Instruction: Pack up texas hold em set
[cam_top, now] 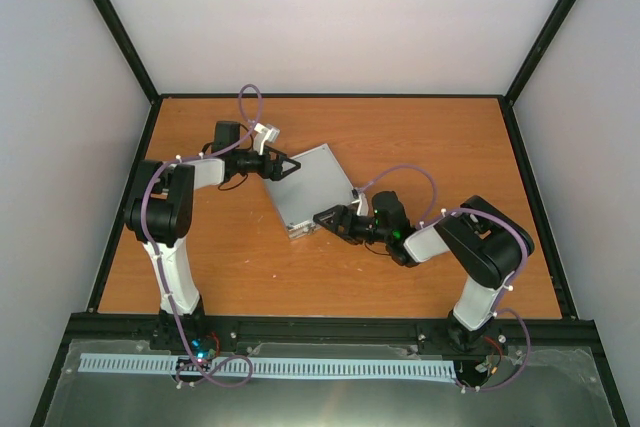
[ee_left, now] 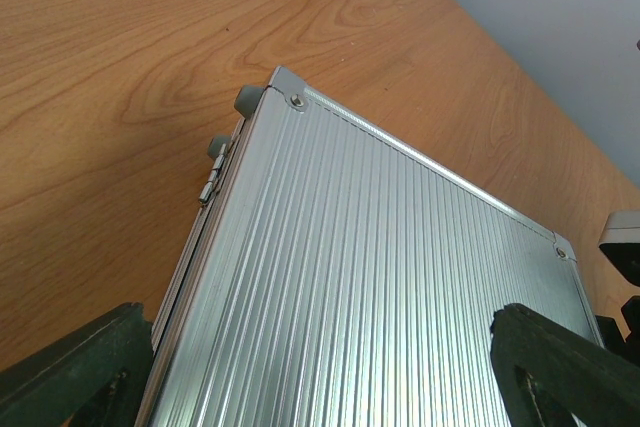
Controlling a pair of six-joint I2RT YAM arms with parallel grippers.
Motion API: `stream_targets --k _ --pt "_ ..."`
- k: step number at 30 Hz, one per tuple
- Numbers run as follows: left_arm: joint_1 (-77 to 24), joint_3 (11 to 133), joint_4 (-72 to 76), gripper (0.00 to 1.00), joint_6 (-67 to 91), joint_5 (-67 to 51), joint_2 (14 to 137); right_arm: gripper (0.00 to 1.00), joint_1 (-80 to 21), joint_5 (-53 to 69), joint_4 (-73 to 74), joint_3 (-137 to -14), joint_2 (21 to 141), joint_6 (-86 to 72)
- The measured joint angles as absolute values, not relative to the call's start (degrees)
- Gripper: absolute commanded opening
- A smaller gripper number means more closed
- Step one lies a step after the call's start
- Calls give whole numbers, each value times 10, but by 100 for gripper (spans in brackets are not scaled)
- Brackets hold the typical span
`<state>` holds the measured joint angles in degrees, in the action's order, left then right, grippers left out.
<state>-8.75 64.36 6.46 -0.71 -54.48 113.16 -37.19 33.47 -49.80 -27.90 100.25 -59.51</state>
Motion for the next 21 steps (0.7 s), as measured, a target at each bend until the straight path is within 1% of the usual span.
stream_targets --k 21 --pt "-88 645 65 93 -7 -545 1133 85 -372 340 -525 -277 1014 -629"
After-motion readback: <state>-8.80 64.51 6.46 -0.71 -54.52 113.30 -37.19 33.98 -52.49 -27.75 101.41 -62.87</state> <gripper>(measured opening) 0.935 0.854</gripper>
